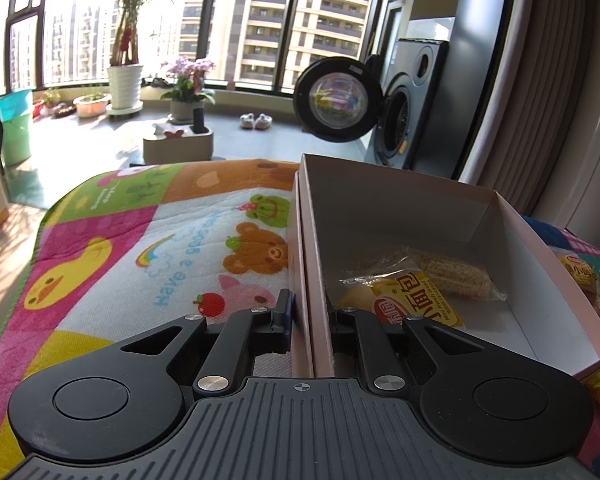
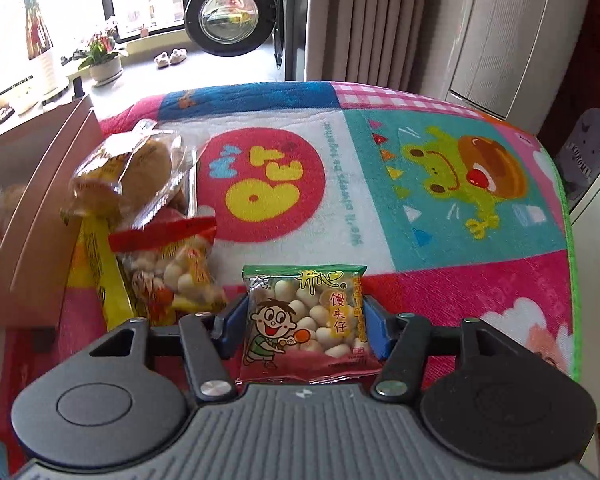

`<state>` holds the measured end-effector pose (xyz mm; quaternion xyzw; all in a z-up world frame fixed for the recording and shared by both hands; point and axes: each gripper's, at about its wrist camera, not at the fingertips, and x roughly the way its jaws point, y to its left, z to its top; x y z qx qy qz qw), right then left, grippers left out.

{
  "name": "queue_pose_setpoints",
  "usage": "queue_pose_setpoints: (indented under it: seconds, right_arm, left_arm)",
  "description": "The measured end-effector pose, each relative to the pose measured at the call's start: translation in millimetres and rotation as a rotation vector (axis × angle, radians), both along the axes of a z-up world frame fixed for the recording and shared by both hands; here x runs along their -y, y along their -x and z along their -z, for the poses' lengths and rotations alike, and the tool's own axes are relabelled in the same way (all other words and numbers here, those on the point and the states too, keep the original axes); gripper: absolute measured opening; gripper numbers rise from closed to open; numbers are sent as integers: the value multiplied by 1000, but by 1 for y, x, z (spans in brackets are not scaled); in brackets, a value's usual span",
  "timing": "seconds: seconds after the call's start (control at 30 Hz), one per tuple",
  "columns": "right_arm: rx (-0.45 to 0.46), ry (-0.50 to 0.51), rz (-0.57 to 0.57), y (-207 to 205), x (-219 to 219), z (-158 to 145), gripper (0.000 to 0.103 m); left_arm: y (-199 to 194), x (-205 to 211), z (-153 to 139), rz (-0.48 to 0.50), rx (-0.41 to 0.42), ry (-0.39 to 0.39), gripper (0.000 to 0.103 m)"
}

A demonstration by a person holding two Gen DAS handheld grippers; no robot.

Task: Organize objects
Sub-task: 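Grasp the white candy-ball pack with the right gripper, then drop the candy-ball pack into the pink box with the right gripper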

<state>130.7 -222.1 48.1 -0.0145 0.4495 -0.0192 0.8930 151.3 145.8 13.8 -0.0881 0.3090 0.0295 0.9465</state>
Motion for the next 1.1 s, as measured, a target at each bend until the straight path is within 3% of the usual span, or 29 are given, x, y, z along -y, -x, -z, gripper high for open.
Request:
queue_pose_setpoints:
  seconds: [0.13,0.27,0.37,0.47,0.63,0.73,0.77,0.93,1.1]
  right_arm:
    - [1,58,-117,42,1,-3,60]
    - [10,156,-167,81,0,-4,76]
    - [17,249,-154,96,3,-2,79]
    - [29,330,-67,93,11,-2,79]
    - [1,-56,-13,78,32,-9,79]
    - [-20,-142,47,62,30,-1,84]
    - [-15,-163,75,56,29,2,92]
    - [7,-143,88,36,10,4,94]
    - [17,-43,20,43,-12,3,73]
  left_arm:
    - [0,0,0,0,0,0,14]
    - [0,0,0,0,0,1,14]
    - [0,0,0,0,0,0,14]
    - [0,-1,1,-1,-1,0,14]
    - [-1,0,1,-3,0,-1,14]
    - [-1,0,1,-3,1,0,14]
    - [-1,0,1,-3,1,-1,14]
    - [0,0,1,-3,1,0,14]
    - [0,1,1,-2,2,2,14]
